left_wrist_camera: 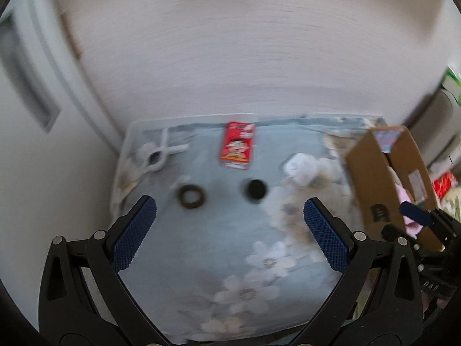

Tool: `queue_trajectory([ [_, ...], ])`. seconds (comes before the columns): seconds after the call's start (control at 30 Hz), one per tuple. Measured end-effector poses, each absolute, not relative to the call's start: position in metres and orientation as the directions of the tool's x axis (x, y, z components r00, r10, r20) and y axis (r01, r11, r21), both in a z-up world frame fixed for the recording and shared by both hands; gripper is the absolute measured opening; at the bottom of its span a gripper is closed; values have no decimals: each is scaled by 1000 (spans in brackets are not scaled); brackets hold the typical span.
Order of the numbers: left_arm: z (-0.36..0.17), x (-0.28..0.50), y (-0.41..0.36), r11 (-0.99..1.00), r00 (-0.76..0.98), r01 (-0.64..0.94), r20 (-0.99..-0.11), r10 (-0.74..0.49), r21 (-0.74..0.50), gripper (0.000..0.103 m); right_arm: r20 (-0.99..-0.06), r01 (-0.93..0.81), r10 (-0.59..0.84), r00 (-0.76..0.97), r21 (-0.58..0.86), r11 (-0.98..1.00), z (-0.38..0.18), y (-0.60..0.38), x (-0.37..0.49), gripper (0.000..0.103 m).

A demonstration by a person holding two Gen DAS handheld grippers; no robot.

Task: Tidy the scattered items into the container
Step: 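Move both tools back over the tray, then grasp the brown scrunchie with the left tool while the right tool grasps the black round jar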

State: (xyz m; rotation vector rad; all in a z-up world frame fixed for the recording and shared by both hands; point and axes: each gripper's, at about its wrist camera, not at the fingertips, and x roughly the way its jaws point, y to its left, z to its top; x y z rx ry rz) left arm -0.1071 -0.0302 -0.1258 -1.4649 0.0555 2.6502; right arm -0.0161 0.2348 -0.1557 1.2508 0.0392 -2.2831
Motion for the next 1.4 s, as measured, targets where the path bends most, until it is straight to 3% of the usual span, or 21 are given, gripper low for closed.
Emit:
queue_trajectory([
  [0.37, -152, -115, -92, -996, -540, -73, -839, 75, -42, 102, -820, 604, -456, -347, 177, -777, -162, 156, -31, 60],
  [0.63, -215, -148, -93, -991, -481, -123, -870, 104, -50, 102, -879, 658, -401, -257, 144, -739, -219, 103, -57, 60],
  [0.93, -272, -166, -89, -967, -407, -198, -884, 228, -158, 96, -900, 728, -350, -258, 57, -683, -265, 64, -76, 60],
  [1.4, -294, -189, -89, -966, -382, -201, -896, 229, -161, 96, -894, 741, -373, -250, 72, -668, -285, 47, -86, 60],
])
